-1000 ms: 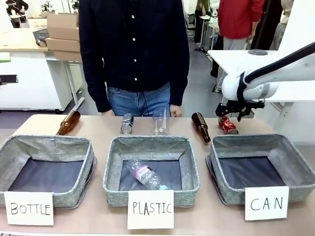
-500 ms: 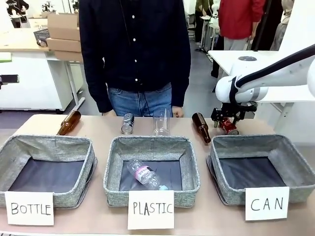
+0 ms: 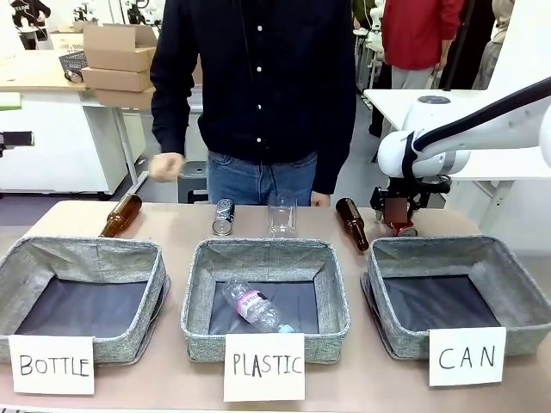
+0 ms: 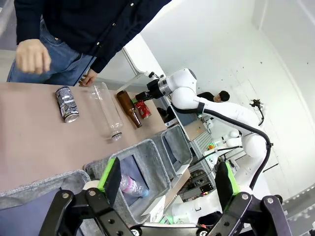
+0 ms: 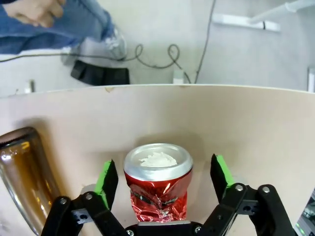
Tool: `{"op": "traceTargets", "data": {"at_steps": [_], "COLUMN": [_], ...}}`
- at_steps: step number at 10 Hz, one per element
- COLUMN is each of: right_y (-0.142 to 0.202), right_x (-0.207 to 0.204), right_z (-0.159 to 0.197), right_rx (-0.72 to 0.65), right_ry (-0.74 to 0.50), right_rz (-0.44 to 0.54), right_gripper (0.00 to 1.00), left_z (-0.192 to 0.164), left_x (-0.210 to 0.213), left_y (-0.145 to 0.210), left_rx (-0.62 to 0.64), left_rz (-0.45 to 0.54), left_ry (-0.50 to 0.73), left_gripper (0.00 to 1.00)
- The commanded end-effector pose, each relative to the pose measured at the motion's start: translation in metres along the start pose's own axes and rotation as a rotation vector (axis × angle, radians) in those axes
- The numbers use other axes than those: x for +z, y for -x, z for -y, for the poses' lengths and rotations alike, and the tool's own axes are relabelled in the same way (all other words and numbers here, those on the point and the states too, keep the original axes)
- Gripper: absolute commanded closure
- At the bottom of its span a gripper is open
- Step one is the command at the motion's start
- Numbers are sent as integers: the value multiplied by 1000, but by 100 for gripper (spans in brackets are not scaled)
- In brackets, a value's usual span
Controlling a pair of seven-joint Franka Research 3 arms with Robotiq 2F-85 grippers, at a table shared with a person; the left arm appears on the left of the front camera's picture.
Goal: Sort the can waste into the basket.
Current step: Pick up the can waste from the table and place it in the right Fabric basket.
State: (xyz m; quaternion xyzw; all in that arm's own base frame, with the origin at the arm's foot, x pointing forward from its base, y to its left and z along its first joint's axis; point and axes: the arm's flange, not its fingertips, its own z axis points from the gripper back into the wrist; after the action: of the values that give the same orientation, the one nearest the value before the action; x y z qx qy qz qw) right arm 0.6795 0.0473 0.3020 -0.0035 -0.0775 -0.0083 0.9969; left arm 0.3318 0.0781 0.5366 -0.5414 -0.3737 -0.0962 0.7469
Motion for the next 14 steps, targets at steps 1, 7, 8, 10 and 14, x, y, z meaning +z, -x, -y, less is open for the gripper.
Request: {"op": "traceTargets", "data": {"at_steps": [1, 7, 8, 10, 14], "right_y": [5, 5, 4, 5, 93], "right_x": [6, 14, 16, 24, 174], "right_z": [1, 8, 9, 13, 46], "right_rx": [-34, -50, -73, -60, 70], "right_ry": [21, 7, -7, -32, -184], "right_rz": [-21, -27, -16, 3, 0], "right_gripper": [60, 100, 100, 100, 100], "left_z": [0, 0, 0, 0, 0], "left_x": [-2, -2, -2, -2, -2], "left_y": [-1, -1, -1, -1, -1], "left_rx": [-23, -23, -23, -23, -23], "left_rz": [18, 18, 18, 18, 18], "left_ry": [16, 16, 16, 16, 16], "left_gripper": [0, 0, 0, 0, 0]}}
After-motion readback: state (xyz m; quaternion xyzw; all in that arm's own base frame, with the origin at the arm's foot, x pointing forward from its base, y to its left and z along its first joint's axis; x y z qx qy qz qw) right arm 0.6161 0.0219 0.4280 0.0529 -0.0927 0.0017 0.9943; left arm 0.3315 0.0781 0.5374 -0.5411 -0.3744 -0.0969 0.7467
